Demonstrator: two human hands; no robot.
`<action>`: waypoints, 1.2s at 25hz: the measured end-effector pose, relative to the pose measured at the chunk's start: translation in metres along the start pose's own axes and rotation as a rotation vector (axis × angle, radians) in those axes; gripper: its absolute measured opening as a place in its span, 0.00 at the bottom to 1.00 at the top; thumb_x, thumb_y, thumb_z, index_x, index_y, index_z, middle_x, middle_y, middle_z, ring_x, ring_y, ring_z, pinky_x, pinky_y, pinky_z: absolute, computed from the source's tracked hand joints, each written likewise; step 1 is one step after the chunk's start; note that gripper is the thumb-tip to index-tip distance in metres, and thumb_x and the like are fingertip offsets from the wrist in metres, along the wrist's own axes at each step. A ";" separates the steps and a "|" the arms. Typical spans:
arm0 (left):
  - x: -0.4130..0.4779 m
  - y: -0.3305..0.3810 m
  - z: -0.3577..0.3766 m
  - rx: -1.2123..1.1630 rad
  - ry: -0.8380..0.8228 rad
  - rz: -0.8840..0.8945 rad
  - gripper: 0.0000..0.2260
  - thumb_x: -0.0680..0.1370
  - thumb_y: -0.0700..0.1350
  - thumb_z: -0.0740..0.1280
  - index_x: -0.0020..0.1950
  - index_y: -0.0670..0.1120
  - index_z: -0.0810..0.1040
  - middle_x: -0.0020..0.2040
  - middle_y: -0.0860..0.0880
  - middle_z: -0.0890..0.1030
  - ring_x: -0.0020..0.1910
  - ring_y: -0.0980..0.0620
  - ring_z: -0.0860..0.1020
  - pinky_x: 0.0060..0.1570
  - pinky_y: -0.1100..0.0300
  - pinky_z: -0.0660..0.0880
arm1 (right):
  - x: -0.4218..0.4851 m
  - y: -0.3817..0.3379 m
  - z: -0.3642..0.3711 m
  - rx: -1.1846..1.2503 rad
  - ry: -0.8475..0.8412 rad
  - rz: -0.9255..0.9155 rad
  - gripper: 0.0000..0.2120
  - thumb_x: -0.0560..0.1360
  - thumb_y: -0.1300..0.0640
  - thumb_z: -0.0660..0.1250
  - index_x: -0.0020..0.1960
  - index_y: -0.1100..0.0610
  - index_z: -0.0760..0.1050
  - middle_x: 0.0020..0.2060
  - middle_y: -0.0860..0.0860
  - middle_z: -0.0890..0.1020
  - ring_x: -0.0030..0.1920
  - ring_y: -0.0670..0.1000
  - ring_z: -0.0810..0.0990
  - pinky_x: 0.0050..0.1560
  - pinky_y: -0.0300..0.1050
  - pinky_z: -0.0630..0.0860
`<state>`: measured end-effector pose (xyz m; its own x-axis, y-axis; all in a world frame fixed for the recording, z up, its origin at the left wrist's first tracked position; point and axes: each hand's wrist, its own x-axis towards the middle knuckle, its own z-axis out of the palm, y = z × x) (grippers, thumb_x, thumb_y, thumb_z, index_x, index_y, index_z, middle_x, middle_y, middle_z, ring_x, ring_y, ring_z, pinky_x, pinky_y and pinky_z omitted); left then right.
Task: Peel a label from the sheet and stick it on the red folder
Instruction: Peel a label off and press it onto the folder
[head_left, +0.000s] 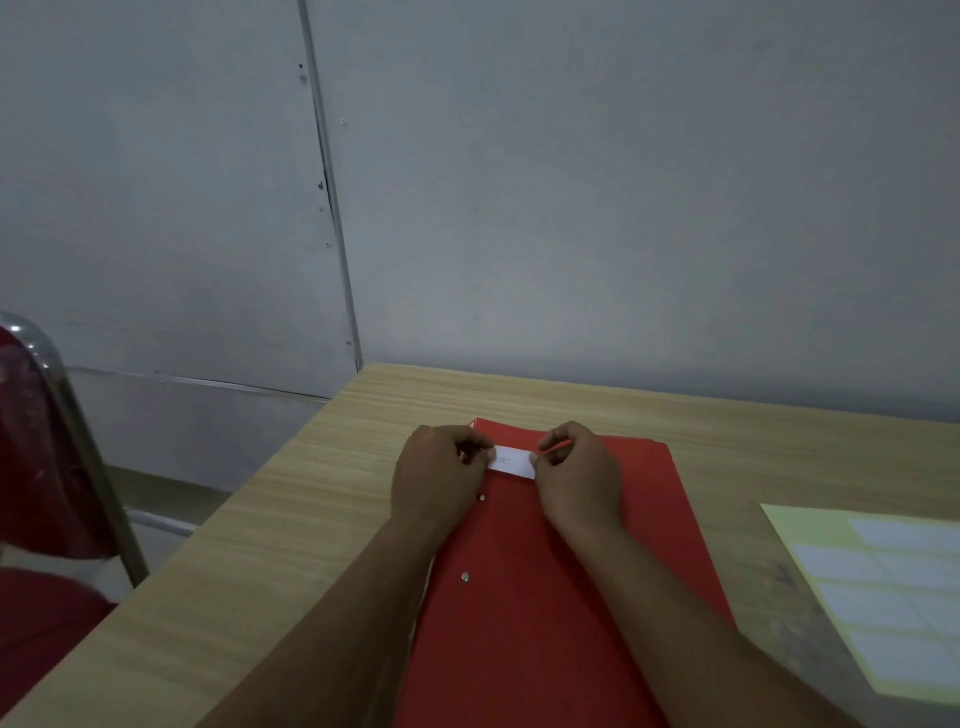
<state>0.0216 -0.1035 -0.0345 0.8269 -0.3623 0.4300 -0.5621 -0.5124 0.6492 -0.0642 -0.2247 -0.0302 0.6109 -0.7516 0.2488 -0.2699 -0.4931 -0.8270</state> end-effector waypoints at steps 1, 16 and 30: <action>0.002 -0.001 0.001 0.033 -0.001 0.022 0.05 0.74 0.50 0.71 0.47 0.54 0.86 0.40 0.57 0.84 0.44 0.58 0.77 0.45 0.58 0.74 | 0.000 -0.001 0.001 -0.010 0.005 -0.001 0.07 0.72 0.58 0.73 0.43 0.50 0.76 0.34 0.44 0.80 0.42 0.50 0.81 0.52 0.52 0.77; 0.013 -0.004 0.006 0.404 0.018 0.203 0.10 0.76 0.49 0.65 0.50 0.54 0.86 0.44 0.53 0.84 0.48 0.50 0.73 0.44 0.52 0.73 | 0.011 -0.003 0.019 -0.104 0.062 0.118 0.06 0.71 0.53 0.73 0.42 0.48 0.76 0.37 0.41 0.82 0.47 0.48 0.81 0.51 0.46 0.67; 0.012 -0.002 0.006 0.445 -0.017 0.193 0.10 0.77 0.49 0.65 0.52 0.54 0.85 0.47 0.54 0.83 0.51 0.50 0.73 0.45 0.56 0.69 | 0.008 0.004 0.020 -0.116 0.082 0.042 0.05 0.71 0.54 0.72 0.42 0.49 0.75 0.36 0.41 0.80 0.45 0.48 0.80 0.52 0.49 0.70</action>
<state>0.0325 -0.1120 -0.0343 0.7089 -0.4939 0.5035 -0.6596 -0.7170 0.2255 -0.0451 -0.2239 -0.0412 0.5356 -0.8034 0.2600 -0.3810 -0.5047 -0.7747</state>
